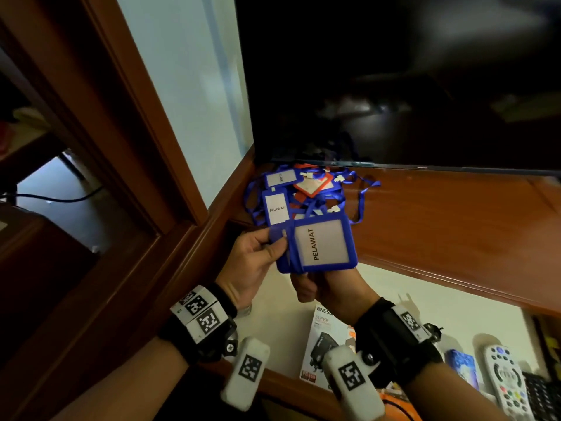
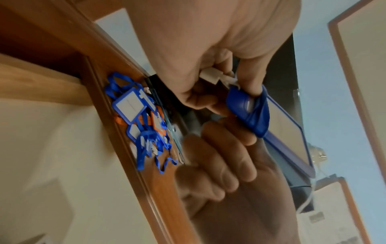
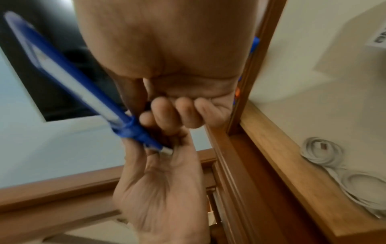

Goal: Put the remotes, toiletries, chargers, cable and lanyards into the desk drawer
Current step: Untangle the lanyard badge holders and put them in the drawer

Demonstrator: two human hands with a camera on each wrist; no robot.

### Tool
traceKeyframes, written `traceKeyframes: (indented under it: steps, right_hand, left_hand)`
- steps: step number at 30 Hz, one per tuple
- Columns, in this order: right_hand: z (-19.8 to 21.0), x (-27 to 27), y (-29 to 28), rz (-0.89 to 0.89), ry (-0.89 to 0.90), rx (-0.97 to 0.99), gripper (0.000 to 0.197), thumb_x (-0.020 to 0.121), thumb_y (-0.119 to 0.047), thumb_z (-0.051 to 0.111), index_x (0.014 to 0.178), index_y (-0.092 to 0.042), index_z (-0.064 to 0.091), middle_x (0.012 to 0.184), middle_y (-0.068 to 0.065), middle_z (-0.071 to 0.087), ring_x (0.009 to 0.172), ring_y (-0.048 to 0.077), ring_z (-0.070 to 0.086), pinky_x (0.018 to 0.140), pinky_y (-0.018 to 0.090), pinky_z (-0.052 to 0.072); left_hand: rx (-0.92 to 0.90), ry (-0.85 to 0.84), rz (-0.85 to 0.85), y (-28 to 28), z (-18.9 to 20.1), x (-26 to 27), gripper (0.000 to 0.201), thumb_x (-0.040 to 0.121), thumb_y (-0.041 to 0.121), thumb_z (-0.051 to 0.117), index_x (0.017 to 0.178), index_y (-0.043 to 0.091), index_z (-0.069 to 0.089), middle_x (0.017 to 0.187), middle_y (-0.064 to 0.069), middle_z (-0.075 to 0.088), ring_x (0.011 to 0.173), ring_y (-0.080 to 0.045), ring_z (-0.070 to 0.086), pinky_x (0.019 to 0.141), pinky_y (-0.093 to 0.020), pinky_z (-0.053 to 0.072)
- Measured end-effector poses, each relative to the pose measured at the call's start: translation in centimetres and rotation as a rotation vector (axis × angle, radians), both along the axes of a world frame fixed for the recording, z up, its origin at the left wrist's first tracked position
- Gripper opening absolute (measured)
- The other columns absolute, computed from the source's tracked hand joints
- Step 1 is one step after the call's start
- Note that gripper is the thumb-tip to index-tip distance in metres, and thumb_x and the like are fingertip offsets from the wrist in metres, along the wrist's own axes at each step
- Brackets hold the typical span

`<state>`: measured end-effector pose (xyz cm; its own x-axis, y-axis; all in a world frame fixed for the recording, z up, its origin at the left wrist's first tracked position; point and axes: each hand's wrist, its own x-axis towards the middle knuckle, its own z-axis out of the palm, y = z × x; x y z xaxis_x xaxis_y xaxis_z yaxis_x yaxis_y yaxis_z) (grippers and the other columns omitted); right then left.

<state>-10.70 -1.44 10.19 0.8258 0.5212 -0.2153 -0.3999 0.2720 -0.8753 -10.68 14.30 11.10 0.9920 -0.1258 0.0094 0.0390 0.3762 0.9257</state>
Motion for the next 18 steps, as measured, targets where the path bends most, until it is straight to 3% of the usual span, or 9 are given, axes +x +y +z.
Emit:
traceKeyframes:
  steps: [2, 4, 7, 9, 11, 13, 15, 17, 18]
  right_hand:
    - [-1.2, 1.0, 0.1, 0.056, 0.047, -0.048, 0.031, 0.100, -0.023, 0.036, 0.082, -0.008, 0.057, 0.055, 0.007, 0.045, 0.049, 0.016, 0.039, 0.049, 0.025, 0.036]
    - [-2.4, 2.4, 0.2, 0.026, 0.045, -0.232, 0.026, 0.099, -0.023, 0.042, 0.087, -0.008, 0.058, 0.060, 0.007, 0.052, 0.051, 0.015, 0.046, 0.051, 0.025, 0.038]
    - [-4.1, 5.2, 0.9, -0.042, 0.000, -0.559, 0.022, 0.094, -0.018, 0.049, 0.077, -0.010, 0.060, 0.069, 0.015, 0.054, 0.061, 0.026, 0.049, 0.052, 0.025, 0.036]
    - [-4.9, 7.2, 1.7, -0.095, 0.016, -0.628, 0.023, 0.091, -0.014, 0.049, 0.071, -0.009, 0.059, 0.061, 0.012, 0.047, 0.055, 0.023, 0.041, 0.049, 0.025, 0.029]
    - [-5.3, 9.3, 2.8, -0.138, -0.020, -0.697, 0.022, 0.089, -0.010, 0.050, 0.070, -0.008, 0.059, 0.055, 0.008, 0.044, 0.047, 0.019, 0.035, 0.046, 0.025, 0.026]
    - [-5.5, 11.7, 4.1, -0.173, -0.133, -0.782, 0.018, 0.088, -0.007, 0.053, 0.070, -0.008, 0.057, 0.057, 0.007, 0.048, 0.049, 0.016, 0.040, 0.046, 0.026, 0.032]
    - [-5.8, 14.2, 5.6, -0.215, -0.259, -0.875, 0.013, 0.085, -0.009, 0.057, 0.073, -0.014, 0.059, 0.071, 0.007, 0.058, 0.065, 0.020, 0.054, 0.060, 0.033, 0.045]
    - [-6.1, 16.4, 7.0, -0.213, -0.316, -0.978, 0.005, 0.085, -0.014, 0.061, 0.089, -0.015, 0.063, 0.092, 0.008, 0.062, 0.083, 0.022, 0.056, 0.073, 0.031, 0.043]
    - [-6.3, 17.5, 7.7, -0.207, -0.339, -1.034, 0.017, 0.085, -0.017, 0.063, 0.101, -0.012, 0.063, 0.102, 0.010, 0.061, 0.089, 0.023, 0.056, 0.077, 0.029, 0.042]
  left_hand:
    - [0.033, 0.045, 0.003, 1.4, -0.7, 0.6, 0.028, 0.081, 0.014, 0.059, 0.105, 0.006, 0.069, 0.110, -0.016, 0.068, 0.107, -0.027, 0.063, 0.085, -0.032, 0.054]
    - [0.117, 0.118, -0.011, 3.4, -1.7, 1.3, 0.021, 0.078, 0.012, 0.066, 0.098, 0.009, 0.072, 0.107, -0.019, 0.069, 0.104, -0.030, 0.064, 0.088, -0.036, 0.054]
    - [0.325, 0.238, -0.091, 6.0, -3.3, 2.5, 0.019, 0.085, -0.001, 0.061, 0.098, 0.009, 0.070, 0.099, -0.016, 0.072, 0.095, -0.027, 0.068, 0.081, -0.029, 0.056]
    - [0.565, 0.298, -0.205, 7.3, -4.8, 3.4, 0.014, 0.086, -0.001, 0.062, 0.095, 0.007, 0.069, 0.093, -0.011, 0.071, 0.089, -0.023, 0.068, 0.078, -0.025, 0.055]
    - [0.922, 0.294, -0.379, 8.2, -6.7, 4.5, 0.008, 0.084, 0.010, 0.067, 0.090, 0.005, 0.069, 0.090, -0.008, 0.069, 0.087, -0.019, 0.066, 0.077, -0.027, 0.053]
    - [1.221, 0.246, -0.552, 8.2, -8.7, 5.3, 0.019, 0.084, 0.023, 0.068, 0.087, 0.004, 0.068, 0.092, -0.009, 0.068, 0.087, -0.020, 0.064, 0.078, -0.031, 0.051]
    - [1.416, 0.171, -0.700, 7.6, -10.2, 5.6, 0.025, 0.084, 0.028, 0.065, 0.087, 0.003, 0.068, 0.093, -0.012, 0.069, 0.087, -0.024, 0.064, 0.075, -0.032, 0.050]
    - [1.553, 0.080, -0.857, 6.6, -11.5, 5.6, 0.027, 0.084, 0.028, 0.063, 0.085, 0.002, 0.068, 0.091, -0.016, 0.067, 0.086, -0.030, 0.063, 0.071, -0.033, 0.048]
    - [1.600, 0.042, -0.927, 6.1, -12.0, 5.5, 0.027, 0.083, 0.027, 0.062, 0.084, 0.001, 0.067, 0.091, -0.018, 0.065, 0.084, -0.031, 0.062, 0.069, -0.034, 0.048]
